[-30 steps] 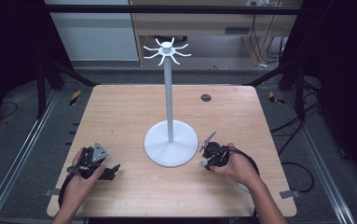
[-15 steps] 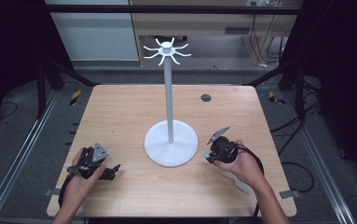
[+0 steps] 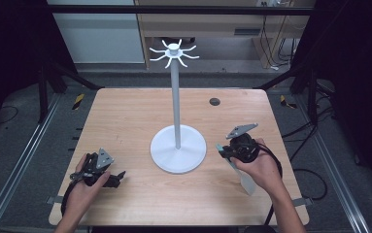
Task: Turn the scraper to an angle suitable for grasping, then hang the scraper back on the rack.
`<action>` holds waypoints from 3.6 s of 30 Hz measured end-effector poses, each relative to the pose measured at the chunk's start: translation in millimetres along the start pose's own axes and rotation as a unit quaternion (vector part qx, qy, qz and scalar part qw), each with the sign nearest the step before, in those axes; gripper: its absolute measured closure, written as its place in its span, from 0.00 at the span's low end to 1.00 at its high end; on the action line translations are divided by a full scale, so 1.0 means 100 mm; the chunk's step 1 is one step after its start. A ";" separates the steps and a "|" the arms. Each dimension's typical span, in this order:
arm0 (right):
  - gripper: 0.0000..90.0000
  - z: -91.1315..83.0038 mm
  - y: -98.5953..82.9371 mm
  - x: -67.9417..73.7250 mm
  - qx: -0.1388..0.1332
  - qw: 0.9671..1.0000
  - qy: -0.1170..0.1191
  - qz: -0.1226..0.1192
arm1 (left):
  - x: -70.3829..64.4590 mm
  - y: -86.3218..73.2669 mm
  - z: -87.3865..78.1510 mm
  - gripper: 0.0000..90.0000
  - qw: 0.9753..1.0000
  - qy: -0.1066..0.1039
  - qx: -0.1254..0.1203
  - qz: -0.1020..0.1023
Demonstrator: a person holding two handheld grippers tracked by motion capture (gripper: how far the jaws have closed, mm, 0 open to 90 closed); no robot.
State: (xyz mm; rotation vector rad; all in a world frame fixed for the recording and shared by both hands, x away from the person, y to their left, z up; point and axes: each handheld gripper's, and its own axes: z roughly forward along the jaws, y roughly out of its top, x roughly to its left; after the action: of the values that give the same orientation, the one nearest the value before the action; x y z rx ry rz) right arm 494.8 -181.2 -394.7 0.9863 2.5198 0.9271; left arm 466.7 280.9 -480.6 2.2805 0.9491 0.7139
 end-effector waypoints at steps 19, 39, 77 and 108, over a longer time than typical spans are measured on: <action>0.83 -0.37 0.25 -0.07 -0.091 0.995 -0.027 0.024 | 0.01 0.00 -0.01 0.04 1.000 -0.001 0.000 -0.001; 0.83 -0.64 0.52 0.00 -0.162 0.985 -0.046 0.032 | 0.01 -0.01 0.00 0.04 1.000 0.001 -0.002 -0.004; 0.83 -1.05 1.11 0.33 -0.255 0.965 -0.057 0.025 | -0.01 0.00 0.00 0.03 1.000 0.001 0.001 0.000; 0.82 -1.32 1.65 0.65 -0.310 0.950 -0.038 -0.001 | -0.02 0.00 0.01 0.03 1.000 -0.001 0.000 0.000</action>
State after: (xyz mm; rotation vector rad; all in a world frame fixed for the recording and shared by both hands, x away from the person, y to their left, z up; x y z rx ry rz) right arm 470.3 -105.3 -188.8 0.7855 1.9500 1.5135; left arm 465.9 278.9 -482.0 2.2806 0.9480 0.7112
